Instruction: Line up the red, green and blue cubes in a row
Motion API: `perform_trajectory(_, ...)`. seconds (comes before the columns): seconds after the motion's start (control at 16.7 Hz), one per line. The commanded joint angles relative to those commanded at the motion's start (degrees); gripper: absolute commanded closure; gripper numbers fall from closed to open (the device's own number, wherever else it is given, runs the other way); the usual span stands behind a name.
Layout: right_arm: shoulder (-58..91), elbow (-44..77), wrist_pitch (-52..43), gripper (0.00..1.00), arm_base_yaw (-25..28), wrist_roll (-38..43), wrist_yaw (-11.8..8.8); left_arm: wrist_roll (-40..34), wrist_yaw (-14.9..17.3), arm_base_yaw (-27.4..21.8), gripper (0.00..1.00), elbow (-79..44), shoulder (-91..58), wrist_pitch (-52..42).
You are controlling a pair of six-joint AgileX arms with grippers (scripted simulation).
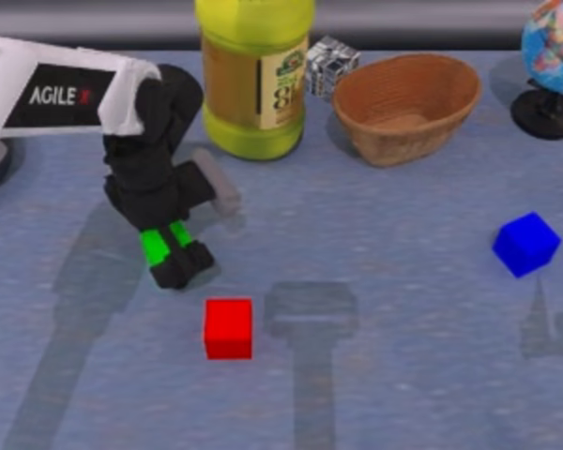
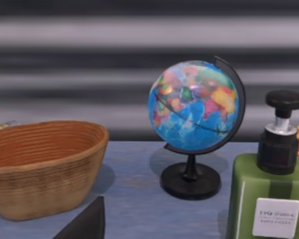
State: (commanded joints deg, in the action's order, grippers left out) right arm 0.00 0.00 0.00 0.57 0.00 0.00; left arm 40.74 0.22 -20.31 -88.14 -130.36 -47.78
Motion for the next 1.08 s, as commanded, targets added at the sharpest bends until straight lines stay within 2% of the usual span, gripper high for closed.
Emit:
perform_trajectory(0.54,0.0,0.0,0.0,0.0,0.0,0.0,0.0,0.0,0.0,0.0,0.98,0.0,0.0,0.0)
perform_trajectory(1.08,0.0,0.0,0.0,0.0,0.0,0.0,0.0,-0.07,0.14,0.03,1.0,0.01,0.41,-0.24)
